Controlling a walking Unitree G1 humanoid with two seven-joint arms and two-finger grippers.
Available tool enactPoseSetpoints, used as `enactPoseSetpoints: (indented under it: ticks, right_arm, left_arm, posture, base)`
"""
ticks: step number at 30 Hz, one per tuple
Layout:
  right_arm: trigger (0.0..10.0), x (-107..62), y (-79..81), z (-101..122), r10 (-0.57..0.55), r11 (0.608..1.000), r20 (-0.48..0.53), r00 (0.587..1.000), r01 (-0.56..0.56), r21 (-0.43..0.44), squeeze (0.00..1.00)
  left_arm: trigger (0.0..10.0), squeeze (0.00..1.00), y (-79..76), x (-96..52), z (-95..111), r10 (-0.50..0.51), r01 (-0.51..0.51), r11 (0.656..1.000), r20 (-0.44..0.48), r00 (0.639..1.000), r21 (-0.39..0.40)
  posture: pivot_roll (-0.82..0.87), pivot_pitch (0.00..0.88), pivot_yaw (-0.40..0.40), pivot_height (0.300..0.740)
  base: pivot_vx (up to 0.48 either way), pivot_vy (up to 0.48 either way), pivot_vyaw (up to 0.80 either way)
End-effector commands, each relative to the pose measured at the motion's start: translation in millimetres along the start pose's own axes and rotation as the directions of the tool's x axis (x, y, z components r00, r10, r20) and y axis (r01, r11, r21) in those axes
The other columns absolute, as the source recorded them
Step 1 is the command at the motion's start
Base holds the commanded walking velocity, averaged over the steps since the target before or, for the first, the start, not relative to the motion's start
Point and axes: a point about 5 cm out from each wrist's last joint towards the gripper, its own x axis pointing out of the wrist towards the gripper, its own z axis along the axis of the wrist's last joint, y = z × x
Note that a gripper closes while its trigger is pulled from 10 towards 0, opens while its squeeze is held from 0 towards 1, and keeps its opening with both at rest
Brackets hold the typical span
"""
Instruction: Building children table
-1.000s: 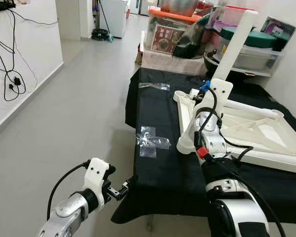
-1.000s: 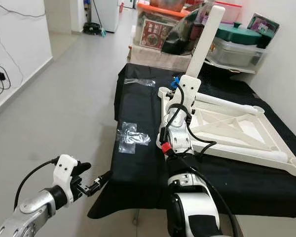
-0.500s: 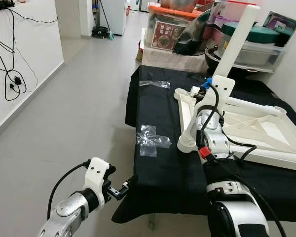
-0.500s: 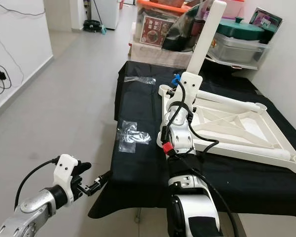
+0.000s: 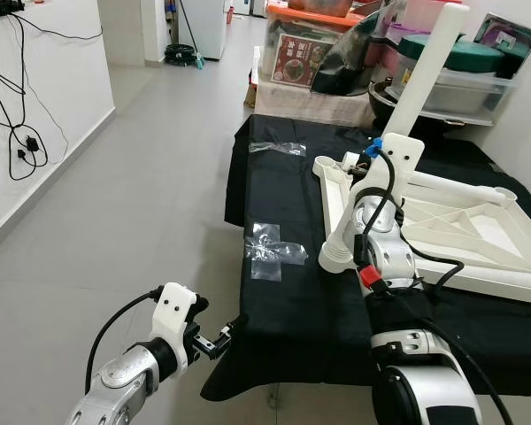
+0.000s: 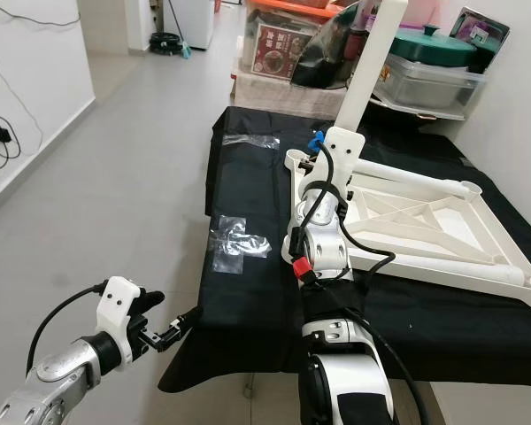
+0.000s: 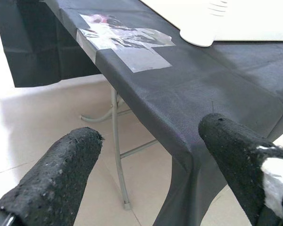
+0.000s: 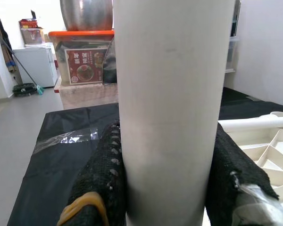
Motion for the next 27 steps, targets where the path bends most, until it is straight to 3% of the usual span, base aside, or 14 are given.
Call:
enactPoseSetpoints:
  ticks: [1,4,6,7,8,9,11,12,27]
  right_arm:
    - [10.0,-1.7,-5.9,-12.2,-0.014,1.000,-0.059,0.998,0.015,0.010,0.00]
    - [10.0,-1.7,-5.4,-10.1,-0.013,1.000,-0.052,0.999,0.014,0.015,0.00]
    - [10.0,-2.2,-4.1,-5.4,-0.011,1.000,-0.035,0.999,0.012,0.025,0.29]
    - [10.0,-2.2,-4.1,-5.4,-0.011,1.000,-0.035,0.999,0.012,0.025,0.29]
    - [10.0,-2.6,-3.8,-3.9,-0.012,1.000,-0.029,0.999,0.013,0.028,0.65]
    - [10.0,-3.2,-3.8,-2.1,-0.013,0.999,-0.023,1.000,0.013,0.031,0.81]
    - [10.0,-3.2,-3.8,-2.1,-0.013,0.999,-0.023,1.000,0.013,0.031,0.81]
    - [10.0,-3.7,-3.6,-0.9,-0.014,0.999,-0.019,1.000,0.014,0.033,1.00]
    - [10.0,-8.2,0.5,23.2,0.038,0.996,0.081,0.996,-0.045,0.079,1.00]
  left_arm:
    - [10.0,0.00,-1.7,1.9,-2.4,-0.014,0.014,1.000,-0.014,1.000,0.006]
    - [10.0,0.00,-1.6,1.8,-2.4,-0.014,0.014,1.000,-0.014,1.000,0.006]
    - [10.0,0.00,-1.3,1.8,-2.4,-0.014,0.014,1.000,-0.015,1.000,0.007]
    - [10.0,0.00,-1.3,1.8,-2.4,-0.014,0.014,1.000,-0.015,1.000,0.007]
    - [10.0,0.00,-1.4,1.8,-2.4,-0.014,0.014,1.000,-0.015,1.000,0.007]
    - [10.0,0.00,-1.5,1.9,-2.4,-0.015,0.015,1.000,-0.015,1.000,0.007]
    - [10.0,0.00,-1.5,1.9,-2.4,-0.015,0.015,1.000,-0.015,1.000,0.007]
    - [10.0,0.00,-1.3,1.8,-2.4,-0.015,0.015,1.000,-0.015,1.000,0.008]
    - [10.0,0.00,-1.1,1.7,-2.3,-0.021,0.021,1.000,-0.019,1.000,0.009]
  posture:
    - [0.00,0.000,-0.130,0.740]
    - [0.00,0.000,-0.130,0.740]
    - [0.00,0.000,-0.130,0.740]
    - [0.00,0.000,-0.130,0.740]
    - [0.00,0.000,-0.130,0.740]
    - [0.00,0.000,-0.130,0.740]
    - [0.00,0.000,-0.130,0.740]
    - [0.00,0.000,-0.126,0.740]
    - [0.00,0.000,-0.119,0.740]
  base:
    - [0.000,0.000,0.00]
    - [0.000,0.000,0.00]
    - [0.000,0.000,0.00]
    - [0.000,0.000,0.00]
    - [0.000,0.000,0.00]
    - [0.000,0.000,0.00]
    - [0.000,0.000,0.00]
    - [0.000,0.000,0.00]
    - [0.000,0.000,0.00]
